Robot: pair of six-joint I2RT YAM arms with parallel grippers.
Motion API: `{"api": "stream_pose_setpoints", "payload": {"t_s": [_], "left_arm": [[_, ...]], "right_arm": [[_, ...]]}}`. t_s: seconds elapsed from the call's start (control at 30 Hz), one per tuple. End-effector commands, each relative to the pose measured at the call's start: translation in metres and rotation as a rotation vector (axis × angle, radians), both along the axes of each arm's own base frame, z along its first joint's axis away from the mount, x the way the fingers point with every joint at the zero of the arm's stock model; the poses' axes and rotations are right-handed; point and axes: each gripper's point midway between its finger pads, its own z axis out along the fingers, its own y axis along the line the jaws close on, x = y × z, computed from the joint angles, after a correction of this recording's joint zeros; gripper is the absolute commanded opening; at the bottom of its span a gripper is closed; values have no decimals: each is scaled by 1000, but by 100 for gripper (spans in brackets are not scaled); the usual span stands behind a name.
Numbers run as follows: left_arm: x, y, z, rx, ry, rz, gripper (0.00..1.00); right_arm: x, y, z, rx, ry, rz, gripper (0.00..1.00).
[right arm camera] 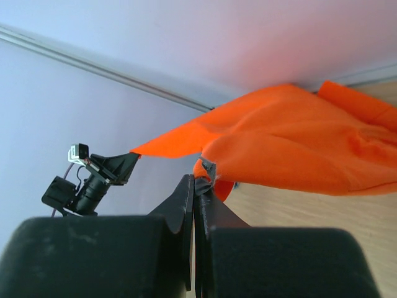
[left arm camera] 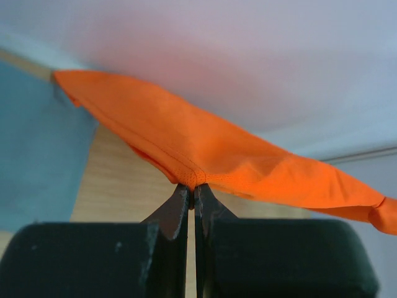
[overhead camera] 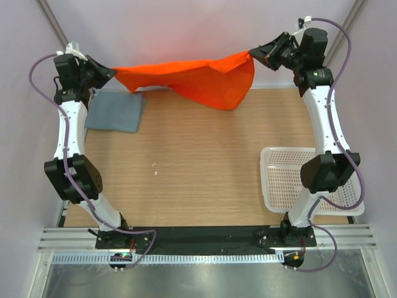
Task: Fold and stack the t-shirts
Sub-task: Flatten the tshirt out
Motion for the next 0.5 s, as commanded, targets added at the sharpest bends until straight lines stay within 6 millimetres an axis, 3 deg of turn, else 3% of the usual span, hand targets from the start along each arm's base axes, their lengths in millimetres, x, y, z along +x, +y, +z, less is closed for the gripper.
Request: {"api": "stream_pose_setpoints", "payload": {"t_s": [0.0,0.03,0.07,0.2,0.23,0.37,0.47], "left_arm": [[-47,-5,24,121,-39,-36,0],[-55,-5,11,118,-5,-32,0],[-70,-6,27,135,-42,-19,0],[-95,-3,57,155,-87,34,0],[-99,-1,73,154,-110,56,0],[-120,-4,104,110,-146,97,0],[-145,-11,124,131,-190,111,0]], "right_arm": [[-49,-2,37,-43,-88,19,1],[-51,-4,39,-42,-88,10,2],[-57,-2,45,-41,-105,13,2],[-87,0,89,-47,-222,4,2],[-101,0,102,-50,-251,5,2],[-144,-4,142,-57,-345,-26,2],[-187,-7,159,-78,-391,-41,1]]}}
